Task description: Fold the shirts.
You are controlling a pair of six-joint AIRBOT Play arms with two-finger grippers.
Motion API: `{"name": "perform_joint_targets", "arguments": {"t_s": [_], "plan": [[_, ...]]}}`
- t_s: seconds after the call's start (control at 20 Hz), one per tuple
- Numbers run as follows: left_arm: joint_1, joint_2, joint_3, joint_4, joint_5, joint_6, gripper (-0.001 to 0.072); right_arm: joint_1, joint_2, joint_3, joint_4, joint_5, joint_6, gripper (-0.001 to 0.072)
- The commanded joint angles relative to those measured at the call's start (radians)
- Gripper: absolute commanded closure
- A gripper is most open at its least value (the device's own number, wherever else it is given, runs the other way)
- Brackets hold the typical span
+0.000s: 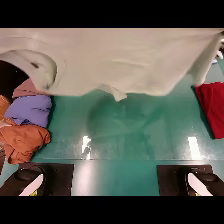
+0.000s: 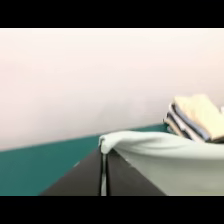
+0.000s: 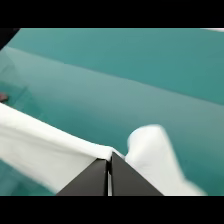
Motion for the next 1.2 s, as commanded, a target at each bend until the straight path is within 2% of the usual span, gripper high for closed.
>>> {"name": "perform_joint_targets", "arguments": {"t_s": [0.0, 0.25, 0.5, 0.6, 0.7, 0.8, 1.0, 1.05, 1.1, 1.15], "plan": [[0.001, 0.008, 0.059, -0.004, -0.002, 0.031, 0.0685, -0.087, 0.069, 0.025, -0.010, 0.046, 0.021, 0.0694], [0.001, -0.103, -0.060, 0.148, -0.061, 0.044, 0.0686, -0.121, 0.054, -0.067, -0.005, 0.076, 0.079, 0.0694], [0.001, -0.394, -0.224, 0.152, -0.161, 0.044, 0.0685, -0.118, -0.140, -0.290, 0.004, 0.153, 0.132, 0.0694], [0.001, -0.523, -0.296, 0.152, -0.139, 0.044, 0.0684, -0.084, -0.235, -0.391, -0.006, 0.087, 0.120, 0.0694], [0.001, -0.652, -0.333, 0.156, -0.071, 0.045, 0.0684, -0.034, -0.332, -0.450, -0.008, -0.057, 0.066, 0.0694], [0.001, -0.753, -0.332, 0.158, -0.014, 0.044, 0.0684, 0.006, -0.426, -0.443, -0.008, -0.183, 0.056, 0.0693], [0.001, -0.800, -0.329, 0.159, 0.022, 0.044, 0.0671, 0.029, -0.577, -0.285, -0.005, -0.222, 0.056, 0.0685], [0.001, -0.798, -0.322, 0.159, 0.012, 0.043, 0.0404, 0.028, -0.601, -0.244, -0.003, -0.204, 0.056, 0.0560], [0.005, -0.797, -0.309, 0.158, -0.019, 0.042, 0.0161, 0.017, -0.621, -0.200, 0.000, -0.172, 0.056, 0.0353], [0.012, -0.795, -0.291, 0.159, -0.071, 0.035, 0.0171, 0.010, -0.628, -0.166, 0.000, -0.135, 0.056, 0.0336]]}}
